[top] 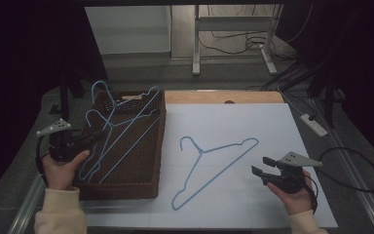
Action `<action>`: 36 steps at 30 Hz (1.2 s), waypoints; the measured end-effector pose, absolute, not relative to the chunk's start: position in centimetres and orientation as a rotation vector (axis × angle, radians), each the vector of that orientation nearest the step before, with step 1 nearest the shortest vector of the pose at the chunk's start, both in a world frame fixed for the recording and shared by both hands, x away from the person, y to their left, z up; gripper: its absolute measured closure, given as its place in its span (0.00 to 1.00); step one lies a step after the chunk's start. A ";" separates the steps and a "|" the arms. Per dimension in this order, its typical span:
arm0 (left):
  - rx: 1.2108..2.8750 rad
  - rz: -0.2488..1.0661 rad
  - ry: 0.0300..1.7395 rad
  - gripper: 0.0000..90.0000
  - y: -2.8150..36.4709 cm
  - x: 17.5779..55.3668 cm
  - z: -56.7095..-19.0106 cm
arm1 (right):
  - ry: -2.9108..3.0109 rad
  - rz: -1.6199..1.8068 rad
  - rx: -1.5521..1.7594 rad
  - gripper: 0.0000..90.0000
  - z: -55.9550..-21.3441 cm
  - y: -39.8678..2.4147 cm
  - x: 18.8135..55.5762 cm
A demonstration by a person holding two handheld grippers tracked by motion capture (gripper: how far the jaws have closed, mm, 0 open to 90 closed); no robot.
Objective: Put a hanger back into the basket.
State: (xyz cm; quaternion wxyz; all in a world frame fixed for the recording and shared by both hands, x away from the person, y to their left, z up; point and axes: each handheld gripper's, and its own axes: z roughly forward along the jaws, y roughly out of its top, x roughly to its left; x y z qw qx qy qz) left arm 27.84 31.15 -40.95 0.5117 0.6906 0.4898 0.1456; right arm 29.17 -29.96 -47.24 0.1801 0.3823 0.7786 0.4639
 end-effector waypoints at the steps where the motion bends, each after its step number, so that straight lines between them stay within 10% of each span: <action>1: 1.667 0.348 1.181 0.96 31.1 27.9 -41.0 | 2.200 1.311 1.081 0.44 -47.2 -29.9 29.2; 36: 1.838 0.328 1.380 0.90 30.4 30.7 -44.3 | 2.209 1.301 1.074 0.44 -47.3 -29.8 29.2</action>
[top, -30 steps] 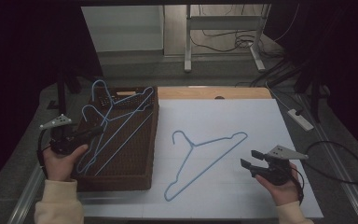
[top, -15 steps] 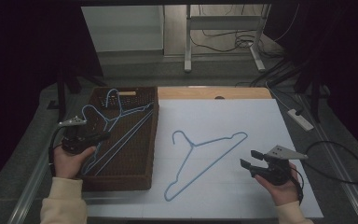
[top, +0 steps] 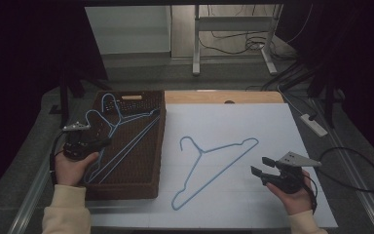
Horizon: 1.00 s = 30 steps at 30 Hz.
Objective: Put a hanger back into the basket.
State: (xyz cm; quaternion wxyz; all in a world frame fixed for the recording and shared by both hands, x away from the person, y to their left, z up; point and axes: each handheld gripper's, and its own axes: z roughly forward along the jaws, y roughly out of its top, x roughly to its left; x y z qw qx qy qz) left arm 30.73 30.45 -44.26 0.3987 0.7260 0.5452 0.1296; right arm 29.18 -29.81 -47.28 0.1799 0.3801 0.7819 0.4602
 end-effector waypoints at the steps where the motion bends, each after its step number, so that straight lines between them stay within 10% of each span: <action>1: 1.838 0.344 1.377 0.90 30.5 30.7 -44.2 | 2.208 1.302 1.075 0.44 -47.3 -29.8 29.2; 4: 1.837 0.384 1.394 0.65 30.7 30.5 -44.1 | 2.210 1.302 1.074 0.44 -47.2 -29.8 29.2; 30: 1.821 0.422 1.060 0.43 26.3 25.5 -41.9 | 2.226 1.317 1.066 0.44 -47.3 -29.5 29.5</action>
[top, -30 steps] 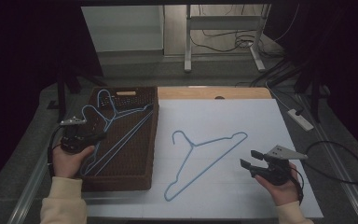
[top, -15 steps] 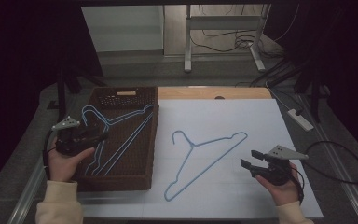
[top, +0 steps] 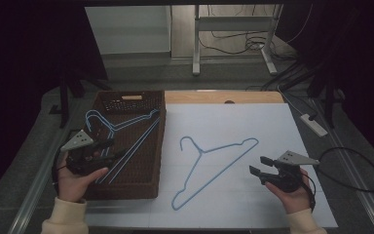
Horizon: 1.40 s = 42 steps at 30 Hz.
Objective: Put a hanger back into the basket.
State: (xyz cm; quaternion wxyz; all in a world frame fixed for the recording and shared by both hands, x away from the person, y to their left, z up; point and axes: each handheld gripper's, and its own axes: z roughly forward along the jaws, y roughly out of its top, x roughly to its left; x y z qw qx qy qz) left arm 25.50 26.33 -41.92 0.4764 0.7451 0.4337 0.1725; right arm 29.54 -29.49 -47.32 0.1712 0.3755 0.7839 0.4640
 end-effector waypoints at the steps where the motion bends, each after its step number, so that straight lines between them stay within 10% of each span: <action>1: 1.817 0.418 1.050 0.42 26.0 25.2 -42.0 | 2.229 1.318 1.065 0.44 -47.4 -29.4 29.6; 42: 1.902 0.371 0.961 0.41 20.9 24.2 -43.2 | 2.337 1.252 0.997 0.44 -48.0 -26.7 30.3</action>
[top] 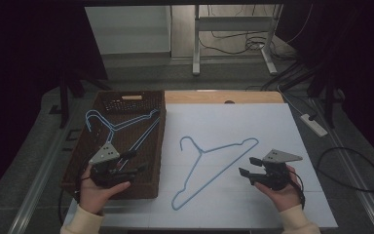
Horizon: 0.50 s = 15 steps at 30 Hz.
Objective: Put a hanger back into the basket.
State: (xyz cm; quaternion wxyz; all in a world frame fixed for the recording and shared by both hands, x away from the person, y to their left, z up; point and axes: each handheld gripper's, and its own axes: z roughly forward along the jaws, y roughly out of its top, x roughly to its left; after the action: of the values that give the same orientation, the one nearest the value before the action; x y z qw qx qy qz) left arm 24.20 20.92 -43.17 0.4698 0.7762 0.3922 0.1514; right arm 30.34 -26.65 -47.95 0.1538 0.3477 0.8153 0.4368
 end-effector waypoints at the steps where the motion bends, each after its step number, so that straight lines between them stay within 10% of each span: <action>1: 1.900 0.371 0.960 0.41 20.9 24.2 -43.1 | 2.337 1.253 0.996 0.44 -48.0 -26.6 30.3; 15: 1.889 0.369 0.949 0.41 21.1 24.2 -43.1 | 2.419 1.239 0.983 0.48 -47.9 -23.4 31.4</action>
State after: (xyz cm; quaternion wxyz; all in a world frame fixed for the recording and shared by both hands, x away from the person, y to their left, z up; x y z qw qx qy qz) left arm 24.19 21.13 -43.14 0.4777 0.7733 0.3885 0.1510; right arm 31.40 -23.41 -47.93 0.1255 0.3374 0.8303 0.4255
